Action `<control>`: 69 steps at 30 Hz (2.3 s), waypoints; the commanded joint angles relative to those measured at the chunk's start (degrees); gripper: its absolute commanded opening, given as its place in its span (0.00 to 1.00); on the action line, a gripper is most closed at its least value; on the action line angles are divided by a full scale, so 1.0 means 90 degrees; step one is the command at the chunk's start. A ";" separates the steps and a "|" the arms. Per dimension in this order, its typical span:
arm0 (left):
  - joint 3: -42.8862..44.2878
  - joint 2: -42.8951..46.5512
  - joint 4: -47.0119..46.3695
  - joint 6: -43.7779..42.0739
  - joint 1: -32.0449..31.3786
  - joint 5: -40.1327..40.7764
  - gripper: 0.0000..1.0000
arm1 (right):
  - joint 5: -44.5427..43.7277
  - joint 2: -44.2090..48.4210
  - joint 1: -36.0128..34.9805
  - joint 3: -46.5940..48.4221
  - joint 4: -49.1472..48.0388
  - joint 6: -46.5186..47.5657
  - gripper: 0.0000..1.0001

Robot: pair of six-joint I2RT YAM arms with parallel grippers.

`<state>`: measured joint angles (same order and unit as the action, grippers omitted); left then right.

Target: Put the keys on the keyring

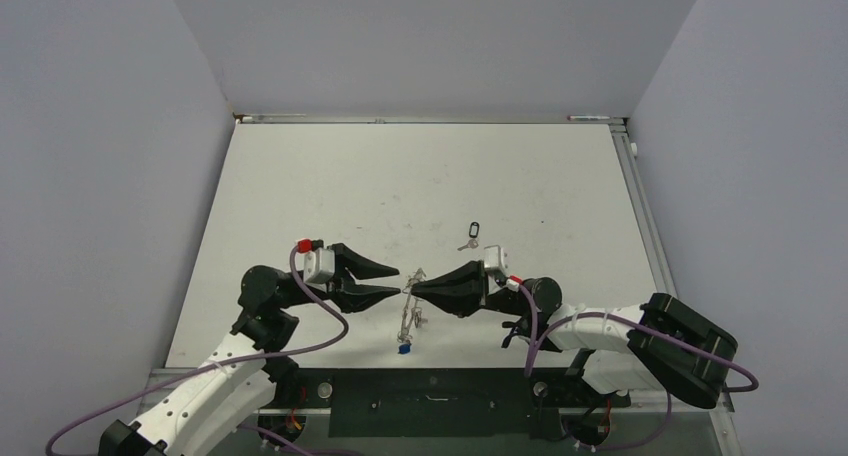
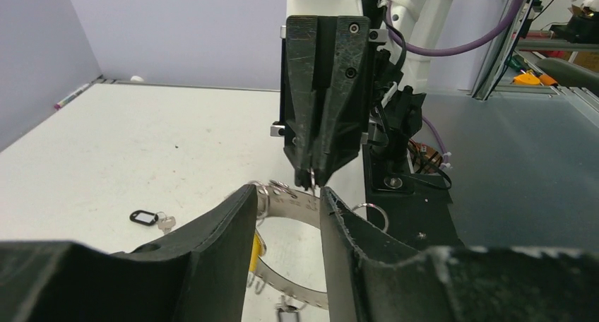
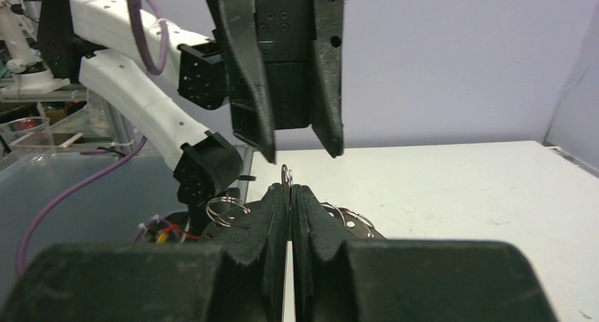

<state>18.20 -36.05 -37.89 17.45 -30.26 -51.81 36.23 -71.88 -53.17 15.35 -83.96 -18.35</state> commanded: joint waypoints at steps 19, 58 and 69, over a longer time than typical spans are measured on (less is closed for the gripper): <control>0.0287 0.0801 0.1271 -0.0972 -0.0338 0.0252 0.27 | 0.0126 0.0029 -0.0248 0.0584 -0.1176 0.0197 0.05; 0.0290 0.1077 0.1305 -0.1065 -0.0417 0.0457 0.23 | -0.0103 0.0003 -0.0485 0.0652 -0.0385 0.0755 0.05; 0.0302 0.1111 0.1328 -0.1080 -0.0417 0.0461 0.20 | -0.0055 -0.0098 -0.0524 0.0680 -0.0348 0.0756 0.05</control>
<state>18.37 -26.65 -25.45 8.29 -33.74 -48.14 34.94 -72.62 -57.47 19.40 -83.02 -12.27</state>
